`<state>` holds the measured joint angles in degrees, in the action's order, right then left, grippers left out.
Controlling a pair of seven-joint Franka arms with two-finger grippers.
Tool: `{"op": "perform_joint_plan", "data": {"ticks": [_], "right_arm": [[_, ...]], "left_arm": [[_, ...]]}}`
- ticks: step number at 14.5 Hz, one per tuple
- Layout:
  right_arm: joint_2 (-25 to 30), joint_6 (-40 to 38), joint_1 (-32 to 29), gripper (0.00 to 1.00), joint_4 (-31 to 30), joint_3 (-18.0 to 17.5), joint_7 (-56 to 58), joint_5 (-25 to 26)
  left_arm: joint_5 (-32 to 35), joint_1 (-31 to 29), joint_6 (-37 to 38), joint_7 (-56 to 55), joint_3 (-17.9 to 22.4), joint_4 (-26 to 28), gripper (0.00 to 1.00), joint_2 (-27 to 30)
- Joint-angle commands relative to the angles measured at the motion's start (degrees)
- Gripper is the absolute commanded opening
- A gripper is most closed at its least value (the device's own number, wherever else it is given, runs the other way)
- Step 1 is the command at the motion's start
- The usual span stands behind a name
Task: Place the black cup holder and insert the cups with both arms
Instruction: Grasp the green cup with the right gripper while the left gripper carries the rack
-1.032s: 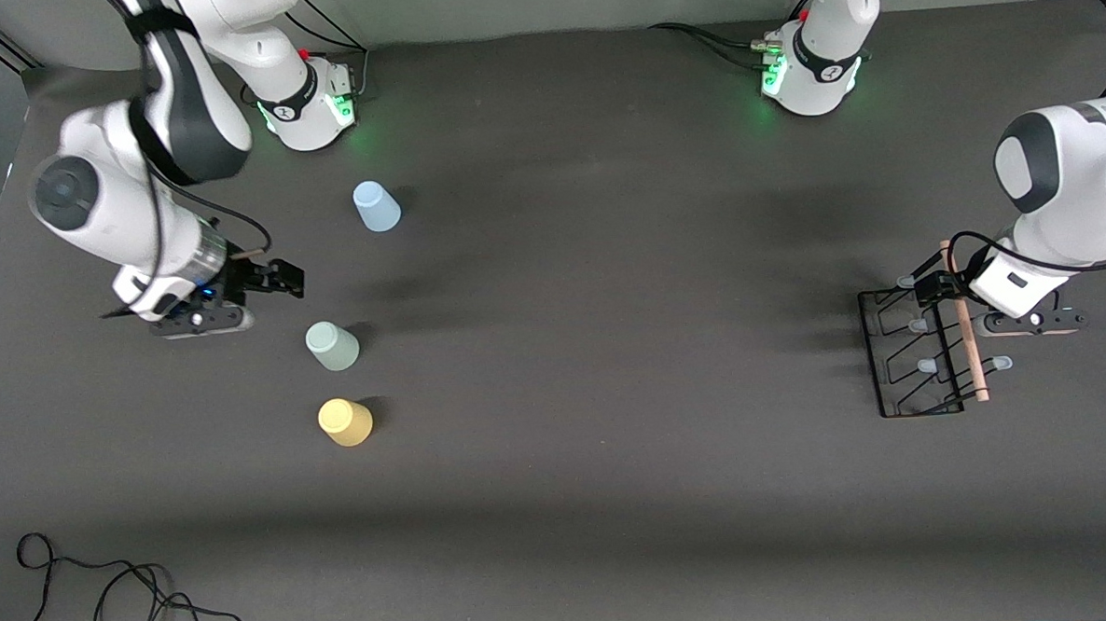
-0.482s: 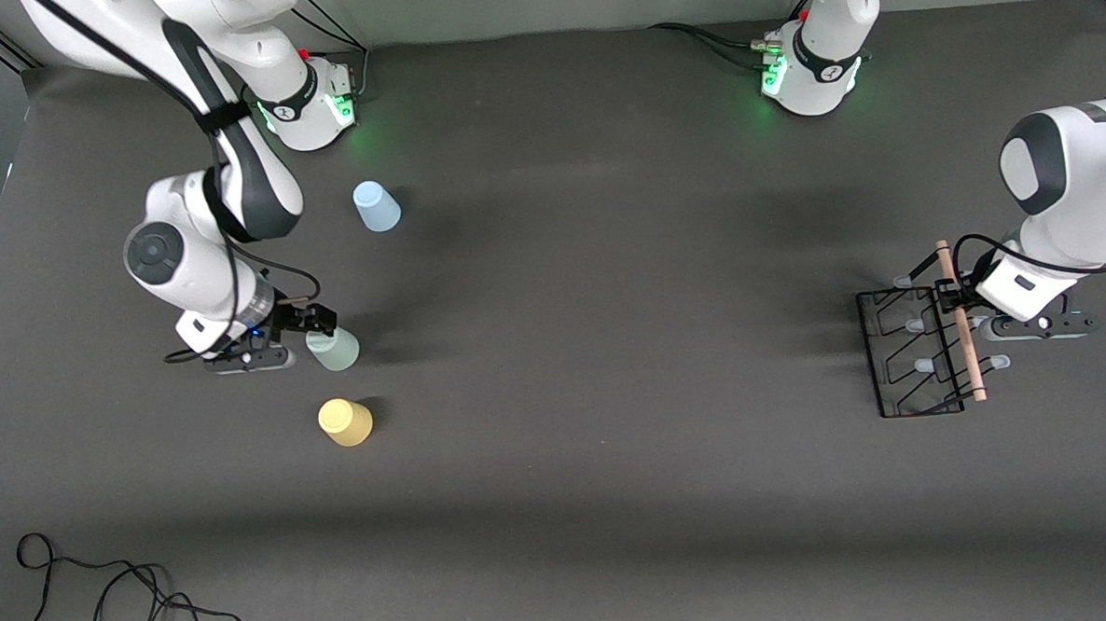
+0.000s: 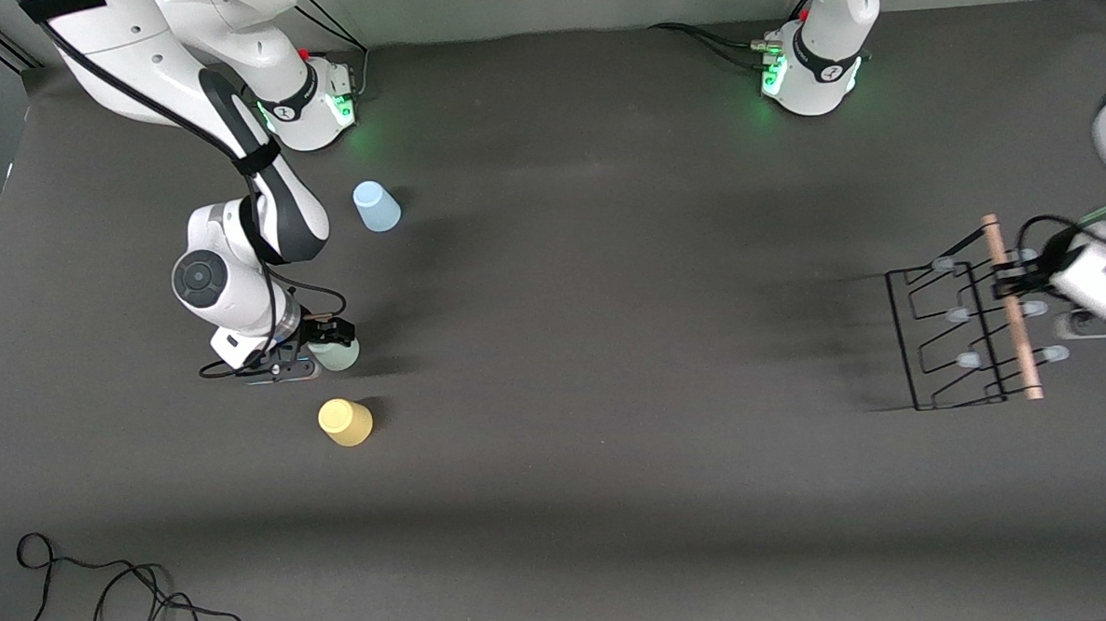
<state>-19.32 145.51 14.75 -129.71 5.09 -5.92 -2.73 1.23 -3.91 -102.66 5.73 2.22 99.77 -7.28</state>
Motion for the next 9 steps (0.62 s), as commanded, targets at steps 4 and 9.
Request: {"op": "perform_joint_plan", "data": {"ticks": [4,9], "right_arm": [[1.21,-0.22,1.95,0.00,0.07,0.44,-1.10,-0.79],[11.56,-23.46,1.69,0.00,8.48,1.06,-1.19,-0.96]], "left_arm": [[-3.78,8.11,5.72,-14.48,-4.93,-6.52,0.00,-0.37],[-3.26,23.04,5.10,-40.05,-9.42,-15.89,0.00,-9.66]]}}
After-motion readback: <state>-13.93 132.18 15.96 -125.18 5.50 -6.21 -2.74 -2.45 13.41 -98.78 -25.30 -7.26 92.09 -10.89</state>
